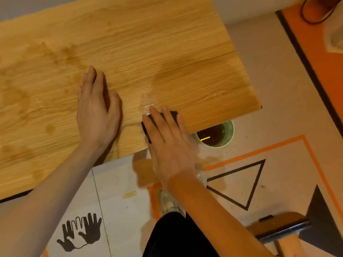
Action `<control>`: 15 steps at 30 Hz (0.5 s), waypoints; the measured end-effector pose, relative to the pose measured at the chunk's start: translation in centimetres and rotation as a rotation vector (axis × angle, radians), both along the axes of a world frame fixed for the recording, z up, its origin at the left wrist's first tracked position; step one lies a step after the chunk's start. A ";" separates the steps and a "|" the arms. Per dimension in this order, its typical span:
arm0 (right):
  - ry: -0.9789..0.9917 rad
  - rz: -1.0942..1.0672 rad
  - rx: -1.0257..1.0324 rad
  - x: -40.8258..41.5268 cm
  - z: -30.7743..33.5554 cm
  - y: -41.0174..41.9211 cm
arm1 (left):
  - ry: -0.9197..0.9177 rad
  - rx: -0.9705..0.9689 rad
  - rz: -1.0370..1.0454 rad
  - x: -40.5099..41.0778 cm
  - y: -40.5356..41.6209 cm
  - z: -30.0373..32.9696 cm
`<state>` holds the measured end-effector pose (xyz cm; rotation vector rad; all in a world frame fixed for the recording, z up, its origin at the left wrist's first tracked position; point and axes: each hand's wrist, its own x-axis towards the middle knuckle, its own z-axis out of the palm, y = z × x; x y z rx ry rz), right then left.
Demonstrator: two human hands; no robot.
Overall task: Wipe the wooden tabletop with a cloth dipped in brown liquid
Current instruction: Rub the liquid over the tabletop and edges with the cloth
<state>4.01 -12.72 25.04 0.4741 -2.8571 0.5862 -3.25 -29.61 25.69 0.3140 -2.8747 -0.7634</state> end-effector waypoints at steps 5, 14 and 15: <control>0.046 -0.165 -0.140 -2.5 -0.7 8.9 | -0.015 0.000 -0.251 2.0 0.7 0.6; 0.312 -0.640 -0.751 -0.6 -1.9 -3.2 | -0.055 -0.036 -0.377 2.8 2.3 0.4; 0.294 -0.643 -0.782 -0.4 -1.8 -4.6 | -0.057 -0.029 -0.375 2.8 2.4 0.5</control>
